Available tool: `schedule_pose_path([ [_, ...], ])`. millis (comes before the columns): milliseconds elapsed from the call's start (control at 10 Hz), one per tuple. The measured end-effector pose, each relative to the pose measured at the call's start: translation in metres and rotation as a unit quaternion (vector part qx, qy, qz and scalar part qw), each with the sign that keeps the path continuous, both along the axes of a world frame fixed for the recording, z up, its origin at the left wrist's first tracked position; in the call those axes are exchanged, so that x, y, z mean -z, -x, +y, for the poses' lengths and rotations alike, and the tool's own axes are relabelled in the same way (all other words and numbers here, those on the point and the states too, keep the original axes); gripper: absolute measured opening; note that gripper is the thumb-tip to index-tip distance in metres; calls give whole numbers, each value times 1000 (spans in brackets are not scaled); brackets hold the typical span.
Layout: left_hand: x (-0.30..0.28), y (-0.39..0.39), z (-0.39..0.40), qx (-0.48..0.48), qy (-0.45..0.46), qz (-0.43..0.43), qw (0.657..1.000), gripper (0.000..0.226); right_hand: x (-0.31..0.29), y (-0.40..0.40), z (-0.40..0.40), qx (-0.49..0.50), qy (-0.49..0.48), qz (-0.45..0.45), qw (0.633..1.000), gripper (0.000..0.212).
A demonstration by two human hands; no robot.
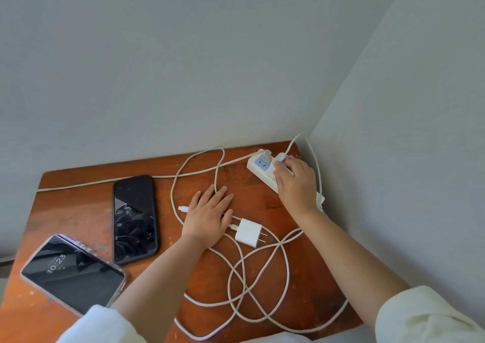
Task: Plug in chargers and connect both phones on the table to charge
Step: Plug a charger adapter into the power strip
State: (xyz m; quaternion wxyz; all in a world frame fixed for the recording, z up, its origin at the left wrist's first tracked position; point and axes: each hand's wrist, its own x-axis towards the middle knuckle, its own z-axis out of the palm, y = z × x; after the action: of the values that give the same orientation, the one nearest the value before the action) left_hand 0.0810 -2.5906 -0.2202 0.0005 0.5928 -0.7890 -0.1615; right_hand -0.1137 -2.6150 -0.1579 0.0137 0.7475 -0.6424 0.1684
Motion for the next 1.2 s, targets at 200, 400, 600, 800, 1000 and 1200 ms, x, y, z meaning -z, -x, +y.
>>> schedule_pose_path([
  [200, -1, 0, 0, 1, -2, -4, 1000, 46, 10, -12, 1, 45, -14, -94, 995, 36],
  [400, -1, 1, 0, 1, 1, -3, 1000, 46, 28, 4, -6, 33, -6, -92, 995, 33],
  [600, -2, 0, 0, 0, -2, -3, 1000, 46, 20, -3, -3, 70, -27, -137, 988, 28],
  [800, -2, 0, 1, 2, -1, -3, 1000, 46, 26, -1, -4, 60, -29, -136, 988, 31],
  [1000, -2, -1, 1, 2, -2, -3, 1000, 46, 30, 3, -7, 32, -48, -101, 993, 32],
  [1200, -1, -1, -1, 1, -4, -2, 1000, 46, 26, -9, -5, 90, -24, -126, 988, 30],
])
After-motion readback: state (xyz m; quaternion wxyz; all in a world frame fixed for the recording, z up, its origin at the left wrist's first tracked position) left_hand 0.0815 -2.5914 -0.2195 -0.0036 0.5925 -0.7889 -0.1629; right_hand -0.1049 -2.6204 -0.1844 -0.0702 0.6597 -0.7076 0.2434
